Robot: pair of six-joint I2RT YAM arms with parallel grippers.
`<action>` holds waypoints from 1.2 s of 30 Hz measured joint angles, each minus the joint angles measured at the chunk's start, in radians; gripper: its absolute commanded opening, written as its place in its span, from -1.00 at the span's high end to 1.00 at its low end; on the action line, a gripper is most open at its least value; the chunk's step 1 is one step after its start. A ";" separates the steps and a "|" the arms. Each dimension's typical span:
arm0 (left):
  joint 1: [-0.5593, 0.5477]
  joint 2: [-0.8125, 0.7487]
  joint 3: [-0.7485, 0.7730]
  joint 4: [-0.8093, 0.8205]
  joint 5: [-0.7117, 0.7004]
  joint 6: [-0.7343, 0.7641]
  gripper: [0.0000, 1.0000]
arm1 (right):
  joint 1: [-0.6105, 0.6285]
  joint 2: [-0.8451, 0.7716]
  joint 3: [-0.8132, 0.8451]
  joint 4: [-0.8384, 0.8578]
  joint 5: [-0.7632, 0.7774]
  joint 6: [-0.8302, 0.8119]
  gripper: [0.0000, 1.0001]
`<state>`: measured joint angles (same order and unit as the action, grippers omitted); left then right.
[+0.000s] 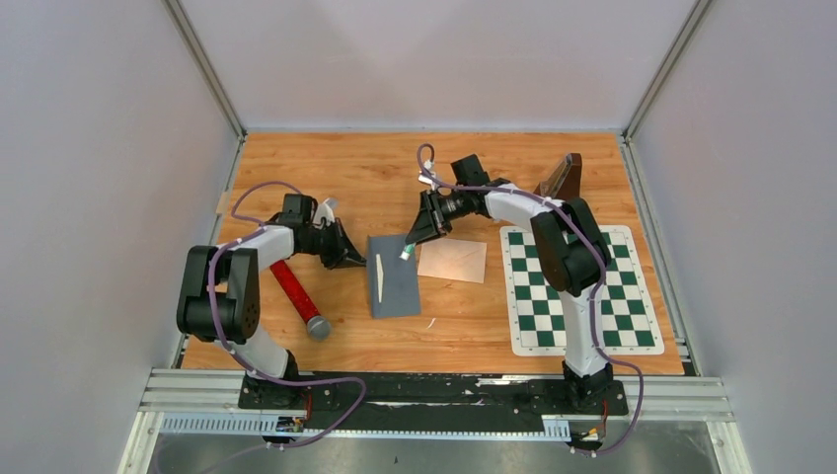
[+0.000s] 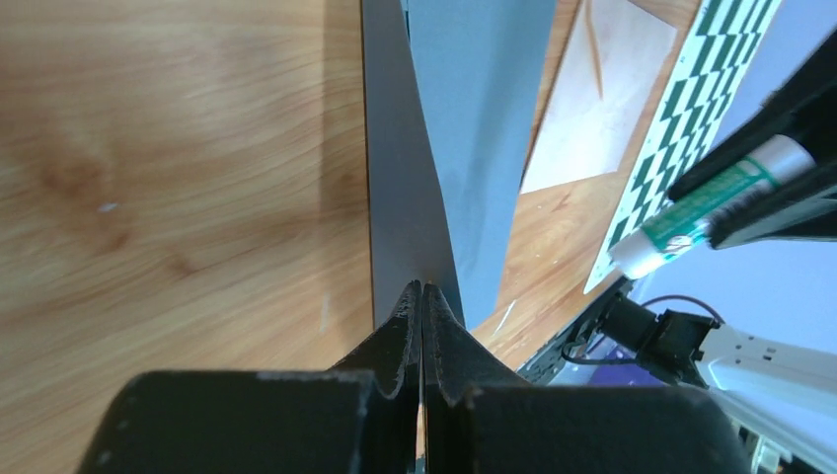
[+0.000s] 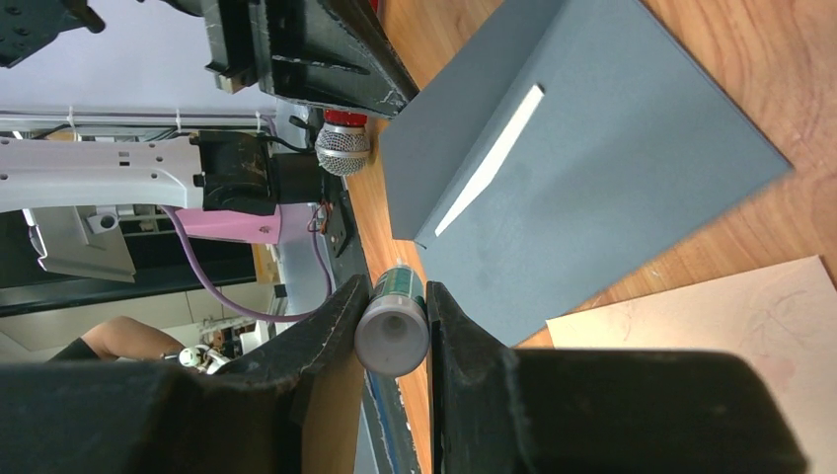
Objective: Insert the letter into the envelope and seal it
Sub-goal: Paint the envelope at the center of the board.
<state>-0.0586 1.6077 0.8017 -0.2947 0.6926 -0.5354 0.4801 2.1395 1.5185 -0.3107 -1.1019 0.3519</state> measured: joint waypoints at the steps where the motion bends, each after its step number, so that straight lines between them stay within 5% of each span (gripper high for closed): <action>1: -0.014 0.008 0.017 0.000 0.006 0.003 1.00 | 0.000 0.000 -0.006 0.003 0.000 0.004 1.00; 9: -0.058 0.078 0.174 -0.094 -0.011 0.089 0.91 | -0.017 -0.012 -0.004 0.005 -0.007 -0.011 1.00; 18: -0.043 -0.006 0.344 -0.224 0.053 0.318 -0.26 | -0.042 -0.185 0.108 -0.197 0.062 -0.200 1.00; 24: -0.088 -0.222 0.437 -0.106 0.185 0.463 -0.49 | -0.046 -0.219 0.220 -0.229 0.082 -0.190 1.00; 30: -0.175 -0.224 0.504 -0.015 0.276 0.493 -0.53 | -0.051 -0.208 0.282 -0.230 0.082 -0.117 0.95; 36: -0.268 -0.209 0.522 -0.060 0.208 0.565 -0.53 | -0.049 -0.208 0.294 -0.200 0.037 -0.065 0.97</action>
<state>-0.3264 1.3987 1.3239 -0.3542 0.9001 0.0299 0.4313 1.9316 1.8130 -0.5102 -1.0645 0.2871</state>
